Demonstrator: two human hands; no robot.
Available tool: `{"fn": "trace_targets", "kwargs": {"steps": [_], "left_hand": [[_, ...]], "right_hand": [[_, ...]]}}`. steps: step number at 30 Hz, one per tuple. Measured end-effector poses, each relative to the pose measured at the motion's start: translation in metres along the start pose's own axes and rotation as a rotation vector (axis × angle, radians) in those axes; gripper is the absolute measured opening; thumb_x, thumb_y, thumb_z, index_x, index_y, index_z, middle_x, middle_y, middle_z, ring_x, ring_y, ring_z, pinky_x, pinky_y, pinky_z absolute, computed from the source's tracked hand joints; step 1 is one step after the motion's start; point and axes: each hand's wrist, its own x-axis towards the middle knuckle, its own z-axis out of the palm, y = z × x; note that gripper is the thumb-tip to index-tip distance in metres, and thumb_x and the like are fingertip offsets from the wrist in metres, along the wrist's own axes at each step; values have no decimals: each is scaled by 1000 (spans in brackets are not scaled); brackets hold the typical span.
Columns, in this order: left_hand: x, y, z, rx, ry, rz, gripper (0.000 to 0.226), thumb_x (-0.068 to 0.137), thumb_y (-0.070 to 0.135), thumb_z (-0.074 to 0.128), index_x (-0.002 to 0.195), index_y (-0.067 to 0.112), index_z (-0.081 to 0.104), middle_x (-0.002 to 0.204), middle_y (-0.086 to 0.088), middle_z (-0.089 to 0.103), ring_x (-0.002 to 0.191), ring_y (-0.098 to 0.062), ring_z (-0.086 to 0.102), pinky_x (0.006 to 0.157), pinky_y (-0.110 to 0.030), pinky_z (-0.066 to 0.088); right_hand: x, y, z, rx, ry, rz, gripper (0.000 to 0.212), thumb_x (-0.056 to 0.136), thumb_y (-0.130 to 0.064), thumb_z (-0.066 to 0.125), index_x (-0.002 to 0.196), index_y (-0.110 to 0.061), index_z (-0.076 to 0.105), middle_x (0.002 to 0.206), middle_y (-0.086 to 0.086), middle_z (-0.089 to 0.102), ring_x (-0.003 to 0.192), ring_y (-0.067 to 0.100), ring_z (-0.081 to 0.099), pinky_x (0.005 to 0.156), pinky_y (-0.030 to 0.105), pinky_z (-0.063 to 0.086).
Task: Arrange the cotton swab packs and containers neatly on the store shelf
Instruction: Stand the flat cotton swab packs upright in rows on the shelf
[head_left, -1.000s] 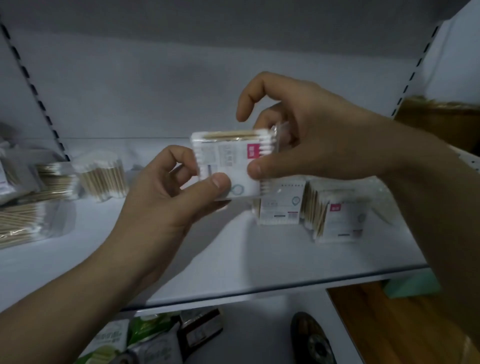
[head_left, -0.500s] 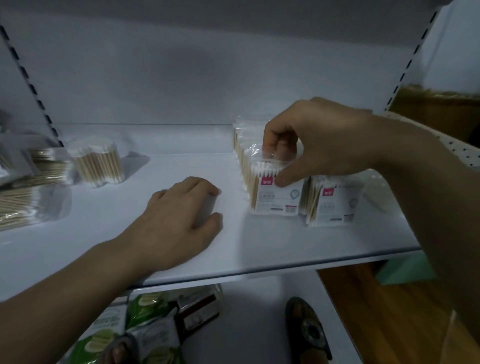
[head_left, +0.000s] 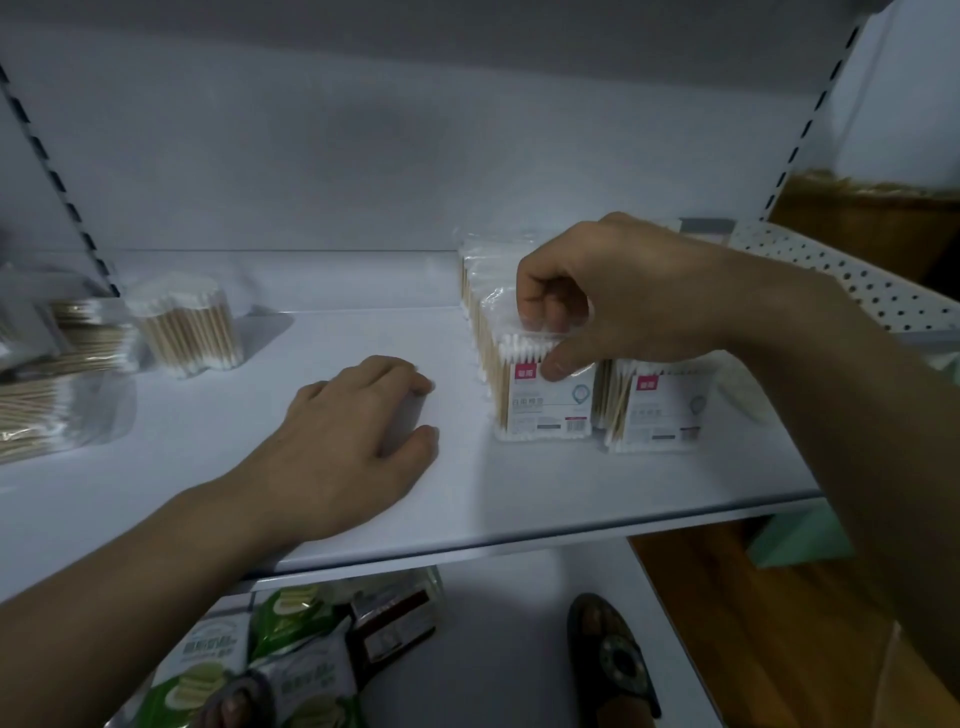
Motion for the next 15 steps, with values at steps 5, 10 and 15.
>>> {"fn": "trace_targets", "kwargs": {"steps": [5,10,15], "left_hand": [[0,-4,-3,1,-1,14,69,87,69,35,143,31,49,144,17,49,128,-9,50,111,-41,41],[-11,-12,-12,-1,39,35,54,97,53,54,145,29,47,139,15,52,116,-8,53,100,-37,47],[-27,-22,-33,52,74,49,73,86,69,35,144,27,50,140,11,55,119,-14,56,99,-41,48]], "right_hand": [[1,-3,-5,-56,-67,55,38,66,-36,93,85,-34,60,77,-16,61,69,1,56,57,14,37],[-2,-14,-17,-43,-76,124,44,68,-50,87,101,-37,61,91,-16,61,84,6,58,67,26,45],[-4,-22,-19,39,156,83,21,88,-44,72,104,-31,65,93,-11,66,90,10,62,75,22,49]]}}
